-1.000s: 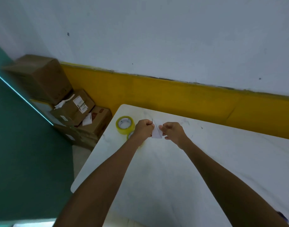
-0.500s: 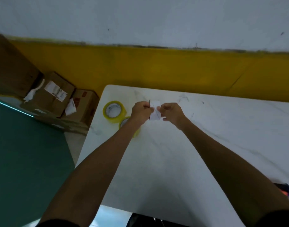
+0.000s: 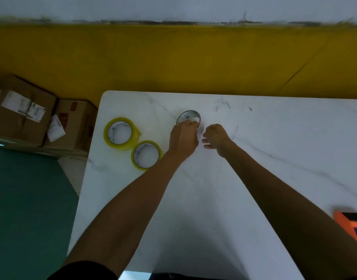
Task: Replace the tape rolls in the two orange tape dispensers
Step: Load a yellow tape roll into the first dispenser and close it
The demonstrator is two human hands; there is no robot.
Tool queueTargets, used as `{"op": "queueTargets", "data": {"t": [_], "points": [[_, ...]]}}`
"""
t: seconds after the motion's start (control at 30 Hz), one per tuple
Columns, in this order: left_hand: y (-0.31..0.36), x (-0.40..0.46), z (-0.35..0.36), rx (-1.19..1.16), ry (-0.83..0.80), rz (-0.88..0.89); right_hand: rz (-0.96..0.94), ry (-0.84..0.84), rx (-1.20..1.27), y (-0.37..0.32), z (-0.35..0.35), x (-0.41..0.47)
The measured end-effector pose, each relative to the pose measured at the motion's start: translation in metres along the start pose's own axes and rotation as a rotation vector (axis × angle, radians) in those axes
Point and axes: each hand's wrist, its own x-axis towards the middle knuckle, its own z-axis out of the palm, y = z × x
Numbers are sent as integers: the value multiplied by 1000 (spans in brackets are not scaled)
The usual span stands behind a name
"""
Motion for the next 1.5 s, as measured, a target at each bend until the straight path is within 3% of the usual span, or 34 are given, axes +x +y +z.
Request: {"op": "queueTargets", "data": {"t": [0.13,0.27,0.53,0.67,0.9,1.03,1.3,1.4,1.5], "points": [[-3,-1,18,146,-91,22,23,-2,99,12,1,8],[-2,-3,18,90,-99,57,39,-12,102,14,1,10],[-35,-24,-12,-64,77,-4,14,-25,163,17,-3,-5],[-62,-55,-19,24,60,-131,40,-41,206,24,-4,-16],[-68,-87,-26,41,284,-221,36,-18,170,39,2,-20],[-79,-106,-25,44,200,-269,31,-16,166,49,7,-24],[-118,-153,-18,140,1,-18,52,-28,139,59,13,-34],[-118,-147,-23,259,-168,-11,34,-37,117,60,17,-37],[-112,-142,-24,252,-200,-43,2,-32,91,61,17,-42]]}}
